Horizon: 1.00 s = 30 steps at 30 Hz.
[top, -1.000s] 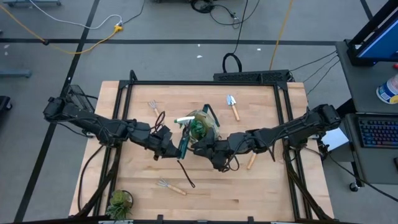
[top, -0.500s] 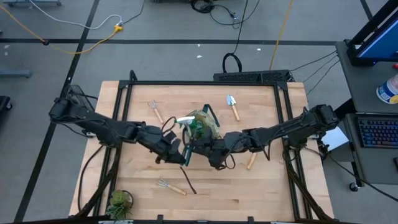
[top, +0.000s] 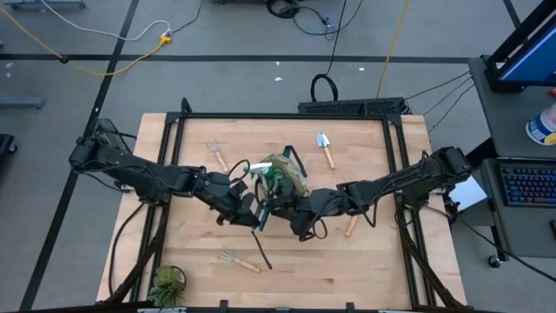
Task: Pick & Place Garden tools in Gardening bag
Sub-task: Put the shear scissors into the gardening bag
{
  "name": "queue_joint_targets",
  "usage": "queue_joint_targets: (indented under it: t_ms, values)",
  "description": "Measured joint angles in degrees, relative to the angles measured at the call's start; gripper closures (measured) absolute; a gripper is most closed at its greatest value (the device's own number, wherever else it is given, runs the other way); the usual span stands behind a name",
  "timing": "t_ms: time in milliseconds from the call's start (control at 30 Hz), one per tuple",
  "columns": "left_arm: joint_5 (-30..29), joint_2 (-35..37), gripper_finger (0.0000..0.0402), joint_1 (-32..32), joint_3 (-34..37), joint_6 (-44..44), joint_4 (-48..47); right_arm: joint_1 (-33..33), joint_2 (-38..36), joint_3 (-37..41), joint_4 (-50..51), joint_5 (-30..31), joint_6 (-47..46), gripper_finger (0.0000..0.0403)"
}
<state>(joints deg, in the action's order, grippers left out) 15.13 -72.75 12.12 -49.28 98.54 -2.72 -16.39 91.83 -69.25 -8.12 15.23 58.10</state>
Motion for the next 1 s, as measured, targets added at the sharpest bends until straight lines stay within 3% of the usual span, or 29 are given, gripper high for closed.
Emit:
queue_joint_targets:
  t_ms: [500, 767, 1000]
  values:
    - [0.44, 0.0, 0.0349, -1.27, 0.11, 2.47, -0.24, -0.36, 3.24, -1.95, -0.77, 0.06, 4.44, 0.0232]
    - [0.01, 0.04, 0.0349, -1.29, 0.11, 2.0, -0.07, -0.6, 7.85, -6.53, -0.38, 4.41, 7.71, 0.0232]
    - [0.3, 0.0, 0.0349, -1.29, 0.11, 0.81, -0.7, -1.37, 8.74, -7.1, -0.68, 5.82, 7.76, 0.0274]
